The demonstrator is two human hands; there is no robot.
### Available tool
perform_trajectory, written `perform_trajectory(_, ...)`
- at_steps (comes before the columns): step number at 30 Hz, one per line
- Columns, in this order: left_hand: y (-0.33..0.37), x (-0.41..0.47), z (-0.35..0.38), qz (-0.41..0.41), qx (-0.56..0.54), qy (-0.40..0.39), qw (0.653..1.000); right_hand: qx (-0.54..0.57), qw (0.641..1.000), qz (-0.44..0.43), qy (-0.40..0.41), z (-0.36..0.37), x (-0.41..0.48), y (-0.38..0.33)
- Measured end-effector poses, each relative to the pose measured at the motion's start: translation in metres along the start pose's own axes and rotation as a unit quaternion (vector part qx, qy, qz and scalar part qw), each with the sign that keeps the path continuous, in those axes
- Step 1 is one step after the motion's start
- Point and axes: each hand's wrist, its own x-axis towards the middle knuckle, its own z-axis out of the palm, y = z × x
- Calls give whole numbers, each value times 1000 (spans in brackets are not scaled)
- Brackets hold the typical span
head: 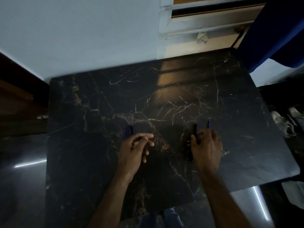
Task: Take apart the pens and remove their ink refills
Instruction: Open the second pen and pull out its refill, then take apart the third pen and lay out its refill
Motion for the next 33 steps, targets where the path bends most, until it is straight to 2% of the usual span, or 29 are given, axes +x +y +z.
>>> perform_trajectory(2,-1,-1,4,0,2,-2,1000,-11,999,36,-31,-2,3,10)
perform_trajectory(4,-1,-2,9,0,3,-3,1000,-29,997,37,-60,0,6,14)
perform_trajectory(12,-2,-10,41,21,2,-38,999,-1,997,-13,-70,6,18,19)
perform_trajectory(19,-5,-12,56,21,3,-49,999,-1,988,-114,-105,5,37,21)
perform_trajectory(25,-5,-12,57,22,5,-39,999,10,990,-120,-67,12,41,24)
perform_trajectory(33,-5,-16,58,20,18,-20,999,23,989,-120,-86,9,43,23)
